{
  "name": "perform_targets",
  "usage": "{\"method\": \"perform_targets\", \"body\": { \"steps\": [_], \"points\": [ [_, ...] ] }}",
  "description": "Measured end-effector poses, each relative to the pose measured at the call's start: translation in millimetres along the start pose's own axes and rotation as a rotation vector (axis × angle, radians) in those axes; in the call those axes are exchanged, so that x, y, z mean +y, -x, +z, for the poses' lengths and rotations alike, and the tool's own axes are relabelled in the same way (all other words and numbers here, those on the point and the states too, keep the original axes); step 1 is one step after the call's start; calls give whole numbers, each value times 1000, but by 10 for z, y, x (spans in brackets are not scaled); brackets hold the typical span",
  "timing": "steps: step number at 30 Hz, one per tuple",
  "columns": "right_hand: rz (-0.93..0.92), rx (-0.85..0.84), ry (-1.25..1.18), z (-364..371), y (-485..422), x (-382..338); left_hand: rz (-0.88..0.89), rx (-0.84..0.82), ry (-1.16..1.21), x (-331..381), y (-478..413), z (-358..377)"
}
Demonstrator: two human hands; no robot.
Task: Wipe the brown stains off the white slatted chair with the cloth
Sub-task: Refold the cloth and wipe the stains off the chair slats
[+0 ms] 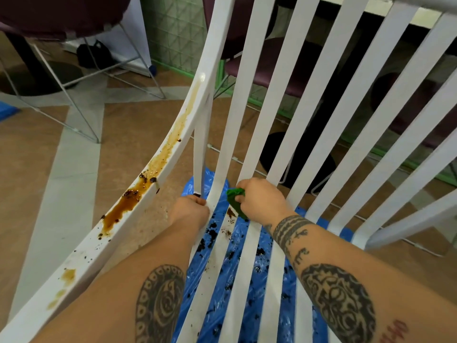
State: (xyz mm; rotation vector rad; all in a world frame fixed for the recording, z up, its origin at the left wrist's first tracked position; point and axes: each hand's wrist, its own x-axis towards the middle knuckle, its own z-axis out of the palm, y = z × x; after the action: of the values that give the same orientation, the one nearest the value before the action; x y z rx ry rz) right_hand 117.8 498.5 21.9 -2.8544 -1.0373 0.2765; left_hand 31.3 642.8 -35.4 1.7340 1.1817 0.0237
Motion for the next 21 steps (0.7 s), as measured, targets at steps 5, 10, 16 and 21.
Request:
{"method": "perform_targets", "body": {
  "steps": [5,10,16,21],
  "points": [
    [32,75,-33,305,159,-46,15,-7,-25,4,19,-25],
    [13,-129,-19,248,167,-89,7,4,-23,19,63,-28],
    [1,-41,-42,-45,38,-57,12,1,-5,18,40,-15],
    [31,28,-3,347,199,-177,15,-6,3,2,9,-10]
  ]
}}
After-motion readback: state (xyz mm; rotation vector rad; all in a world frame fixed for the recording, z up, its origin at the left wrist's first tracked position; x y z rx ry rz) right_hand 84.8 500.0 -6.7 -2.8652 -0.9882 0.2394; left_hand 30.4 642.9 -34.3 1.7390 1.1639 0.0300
